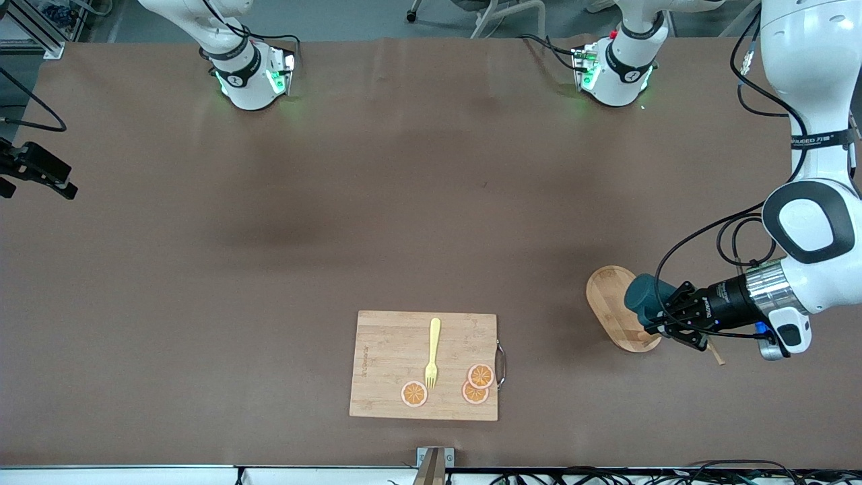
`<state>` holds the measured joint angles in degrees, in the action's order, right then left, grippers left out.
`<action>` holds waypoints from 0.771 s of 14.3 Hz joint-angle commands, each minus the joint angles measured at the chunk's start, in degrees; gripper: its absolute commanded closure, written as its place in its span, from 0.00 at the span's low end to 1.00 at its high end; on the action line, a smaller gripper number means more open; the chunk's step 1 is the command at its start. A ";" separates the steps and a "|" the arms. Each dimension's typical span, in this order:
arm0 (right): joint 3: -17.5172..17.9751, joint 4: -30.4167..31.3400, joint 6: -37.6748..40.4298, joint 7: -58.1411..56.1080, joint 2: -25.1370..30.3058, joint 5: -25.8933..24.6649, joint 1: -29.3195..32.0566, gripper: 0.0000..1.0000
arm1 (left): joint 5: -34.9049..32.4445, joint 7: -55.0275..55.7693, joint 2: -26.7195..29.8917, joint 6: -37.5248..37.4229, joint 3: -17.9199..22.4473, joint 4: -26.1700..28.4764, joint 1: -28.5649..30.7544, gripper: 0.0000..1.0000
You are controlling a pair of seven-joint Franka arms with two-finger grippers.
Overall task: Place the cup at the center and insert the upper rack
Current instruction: 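Hook the mug handle onto a mug tree peg with the left gripper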
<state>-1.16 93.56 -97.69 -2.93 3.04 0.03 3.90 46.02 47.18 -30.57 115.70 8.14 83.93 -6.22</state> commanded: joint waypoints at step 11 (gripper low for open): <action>-0.07 -0.13 0.22 -0.58 0.39 0.32 -0.21 0.00 | 0.83 0.20 -0.46 1.10 0.03 -1.40 0.24 0.00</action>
<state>-1.18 93.56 -97.69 -2.94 3.04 0.02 3.90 46.02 47.18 -30.66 116.65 8.10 83.79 -5.84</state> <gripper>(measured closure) 0.000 0.357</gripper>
